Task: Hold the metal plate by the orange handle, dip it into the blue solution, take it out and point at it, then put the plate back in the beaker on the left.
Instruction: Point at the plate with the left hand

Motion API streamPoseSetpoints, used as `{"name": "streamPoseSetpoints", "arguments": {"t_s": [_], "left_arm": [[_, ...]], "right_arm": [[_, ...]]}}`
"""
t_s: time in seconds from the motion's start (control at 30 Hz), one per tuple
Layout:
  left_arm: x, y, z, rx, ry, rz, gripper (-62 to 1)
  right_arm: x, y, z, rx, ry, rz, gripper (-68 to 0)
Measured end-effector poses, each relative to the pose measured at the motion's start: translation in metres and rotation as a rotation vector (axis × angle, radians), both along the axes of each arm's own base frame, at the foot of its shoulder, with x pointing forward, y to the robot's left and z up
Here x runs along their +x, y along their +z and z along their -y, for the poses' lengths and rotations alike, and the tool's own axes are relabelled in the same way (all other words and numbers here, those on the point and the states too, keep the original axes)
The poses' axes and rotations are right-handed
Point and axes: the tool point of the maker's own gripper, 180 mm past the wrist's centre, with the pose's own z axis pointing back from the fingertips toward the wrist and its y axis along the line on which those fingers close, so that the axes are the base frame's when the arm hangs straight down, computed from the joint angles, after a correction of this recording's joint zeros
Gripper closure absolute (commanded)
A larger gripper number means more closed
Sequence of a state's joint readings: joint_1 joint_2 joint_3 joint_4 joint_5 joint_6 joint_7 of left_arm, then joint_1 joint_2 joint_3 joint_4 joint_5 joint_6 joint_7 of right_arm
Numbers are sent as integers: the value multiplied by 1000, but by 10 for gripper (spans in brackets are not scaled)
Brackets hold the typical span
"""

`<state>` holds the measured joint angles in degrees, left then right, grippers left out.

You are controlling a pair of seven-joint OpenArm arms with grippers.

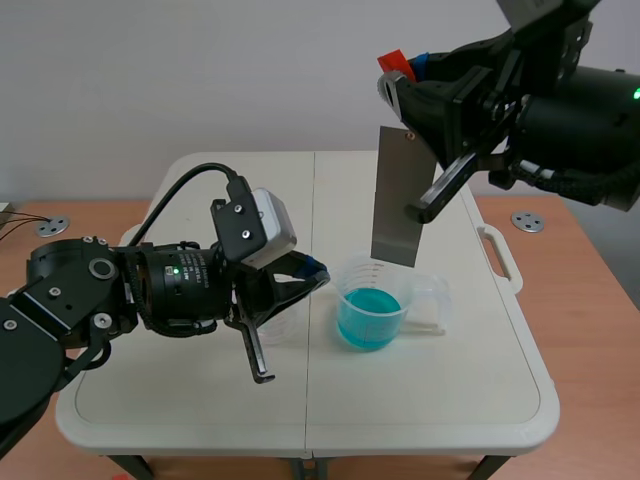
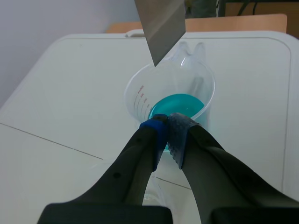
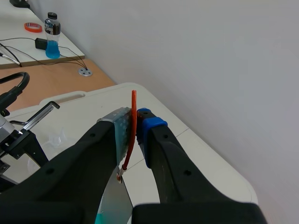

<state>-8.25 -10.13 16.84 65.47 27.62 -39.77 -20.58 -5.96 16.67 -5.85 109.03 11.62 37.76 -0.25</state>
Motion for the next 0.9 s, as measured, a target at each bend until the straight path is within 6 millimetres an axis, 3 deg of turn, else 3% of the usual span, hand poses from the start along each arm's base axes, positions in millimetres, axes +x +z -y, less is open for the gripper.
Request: {"name": "streamPoseSetpoints", "arguments": {"t_s": [0.73, 0.83, 0.9], "left_arm": [[13, 1, -6, 19, 70, 47, -19], [15, 5, -15, -9, 87, 45, -19], [17, 9, -33, -38, 118, 44, -19]], "right_arm": [[0, 0, 0, 0, 0, 0, -11], [0, 0, 0, 0, 0, 0, -11], [0, 0, 0, 0, 0, 0, -11]]}}
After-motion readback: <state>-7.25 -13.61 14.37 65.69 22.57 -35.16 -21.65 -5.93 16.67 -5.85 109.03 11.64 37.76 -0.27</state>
